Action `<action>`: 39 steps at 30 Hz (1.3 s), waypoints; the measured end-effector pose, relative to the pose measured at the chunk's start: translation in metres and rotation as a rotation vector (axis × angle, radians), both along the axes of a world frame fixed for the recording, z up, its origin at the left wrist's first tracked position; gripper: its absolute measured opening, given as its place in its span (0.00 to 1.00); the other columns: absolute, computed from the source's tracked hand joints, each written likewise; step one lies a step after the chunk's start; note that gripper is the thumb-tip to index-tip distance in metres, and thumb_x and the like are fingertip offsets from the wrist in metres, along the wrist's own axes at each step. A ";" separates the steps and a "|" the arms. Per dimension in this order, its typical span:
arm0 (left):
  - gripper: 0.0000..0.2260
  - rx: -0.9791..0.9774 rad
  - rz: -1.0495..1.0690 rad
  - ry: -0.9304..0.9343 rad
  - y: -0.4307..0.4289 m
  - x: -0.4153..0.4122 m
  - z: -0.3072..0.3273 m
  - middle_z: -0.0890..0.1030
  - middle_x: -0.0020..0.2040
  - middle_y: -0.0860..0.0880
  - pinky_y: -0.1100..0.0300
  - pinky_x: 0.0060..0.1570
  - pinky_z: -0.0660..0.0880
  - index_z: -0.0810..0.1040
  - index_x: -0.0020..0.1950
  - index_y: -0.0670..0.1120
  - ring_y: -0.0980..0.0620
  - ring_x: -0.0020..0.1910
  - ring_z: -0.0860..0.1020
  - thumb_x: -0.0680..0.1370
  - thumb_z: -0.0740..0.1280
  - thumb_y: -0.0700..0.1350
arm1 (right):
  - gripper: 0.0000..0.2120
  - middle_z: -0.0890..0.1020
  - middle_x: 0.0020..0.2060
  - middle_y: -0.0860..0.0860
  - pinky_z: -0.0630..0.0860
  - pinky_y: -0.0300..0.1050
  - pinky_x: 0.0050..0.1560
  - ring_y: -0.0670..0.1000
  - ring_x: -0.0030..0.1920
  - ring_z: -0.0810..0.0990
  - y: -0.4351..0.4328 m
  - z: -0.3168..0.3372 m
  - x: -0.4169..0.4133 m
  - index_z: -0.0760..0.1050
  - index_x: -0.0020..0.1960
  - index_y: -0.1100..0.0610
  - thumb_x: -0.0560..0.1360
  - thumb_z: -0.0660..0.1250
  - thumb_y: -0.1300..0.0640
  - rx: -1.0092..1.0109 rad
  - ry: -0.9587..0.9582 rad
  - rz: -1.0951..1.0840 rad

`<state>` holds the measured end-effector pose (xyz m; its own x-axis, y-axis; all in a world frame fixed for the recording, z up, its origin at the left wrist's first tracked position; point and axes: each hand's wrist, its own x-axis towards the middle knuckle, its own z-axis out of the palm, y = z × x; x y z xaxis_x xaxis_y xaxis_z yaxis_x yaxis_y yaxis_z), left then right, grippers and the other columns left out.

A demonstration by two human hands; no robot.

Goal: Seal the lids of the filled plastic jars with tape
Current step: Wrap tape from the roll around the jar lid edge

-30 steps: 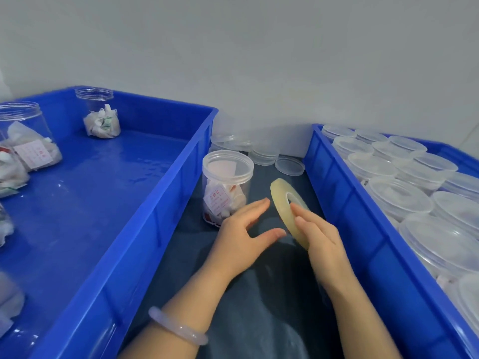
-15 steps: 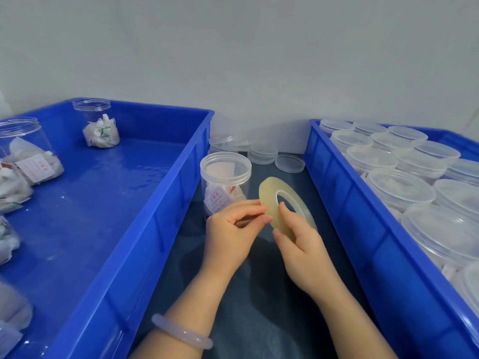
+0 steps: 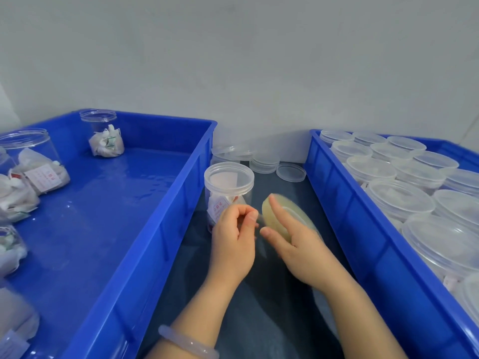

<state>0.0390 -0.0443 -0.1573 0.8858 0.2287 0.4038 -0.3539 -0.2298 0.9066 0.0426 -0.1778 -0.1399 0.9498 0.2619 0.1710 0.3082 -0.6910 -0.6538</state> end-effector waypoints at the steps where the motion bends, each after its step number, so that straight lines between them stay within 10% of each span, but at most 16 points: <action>1: 0.09 0.009 0.028 0.001 0.002 0.001 0.001 0.79 0.39 0.51 0.61 0.42 0.75 0.74 0.42 0.53 0.57 0.38 0.77 0.79 0.63 0.41 | 0.27 0.72 0.61 0.40 0.62 0.19 0.52 0.36 0.60 0.67 0.001 0.004 0.001 0.56 0.74 0.38 0.78 0.61 0.45 0.025 0.004 0.026; 5: 0.10 0.070 0.100 -0.168 -0.003 -0.001 0.004 0.76 0.39 0.56 0.71 0.40 0.70 0.73 0.42 0.53 0.60 0.39 0.75 0.79 0.65 0.38 | 0.10 0.80 0.51 0.37 0.76 0.41 0.53 0.41 0.50 0.79 0.007 0.026 0.012 0.79 0.55 0.40 0.77 0.66 0.51 0.211 -0.027 -0.082; 9: 0.04 0.100 0.371 -0.381 0.009 0.006 0.006 0.73 0.46 0.54 0.65 0.46 0.71 0.76 0.49 0.45 0.58 0.45 0.72 0.75 0.66 0.40 | 0.06 0.81 0.38 0.37 0.69 0.28 0.42 0.37 0.42 0.77 0.004 0.051 0.031 0.83 0.47 0.50 0.77 0.67 0.54 0.130 -0.045 -0.087; 12: 0.27 0.106 0.359 -0.336 0.024 0.022 0.007 0.66 0.64 0.50 0.66 0.64 0.63 0.69 0.64 0.50 0.58 0.66 0.64 0.69 0.76 0.45 | 0.07 0.82 0.49 0.45 0.72 0.39 0.52 0.45 0.50 0.77 0.005 0.058 0.042 0.83 0.48 0.50 0.77 0.66 0.53 -0.024 -0.057 -0.054; 14: 0.41 0.126 0.187 -0.215 0.024 0.031 0.008 0.57 0.73 0.49 0.80 0.61 0.53 0.62 0.68 0.57 0.69 0.71 0.53 0.61 0.80 0.52 | 0.06 0.81 0.49 0.46 0.71 0.40 0.52 0.46 0.51 0.76 0.010 0.059 0.046 0.83 0.47 0.49 0.77 0.66 0.53 -0.044 -0.061 -0.020; 16: 0.45 0.155 0.139 -0.192 0.024 0.038 0.004 0.58 0.75 0.45 0.83 0.59 0.53 0.63 0.69 0.55 0.59 0.74 0.56 0.57 0.80 0.53 | 0.06 0.80 0.46 0.43 0.69 0.31 0.47 0.44 0.49 0.75 0.015 0.056 0.048 0.83 0.47 0.48 0.76 0.67 0.53 -0.054 -0.057 0.011; 28: 0.30 0.093 0.202 -0.267 0.026 0.048 -0.006 0.71 0.62 0.51 0.80 0.53 0.62 0.65 0.55 0.67 0.63 0.60 0.69 0.59 0.77 0.58 | 0.04 0.75 0.53 0.45 0.74 0.52 0.54 0.47 0.53 0.73 0.025 0.050 0.053 0.79 0.44 0.43 0.76 0.66 0.47 -0.095 -0.065 -0.029; 39: 0.26 0.094 0.202 -0.267 0.031 0.048 -0.006 0.74 0.60 0.53 0.78 0.53 0.64 0.68 0.53 0.66 0.63 0.59 0.71 0.60 0.76 0.61 | 0.06 0.75 0.49 0.46 0.73 0.48 0.49 0.49 0.51 0.75 0.029 0.047 0.052 0.81 0.43 0.45 0.75 0.66 0.45 -0.104 -0.068 -0.084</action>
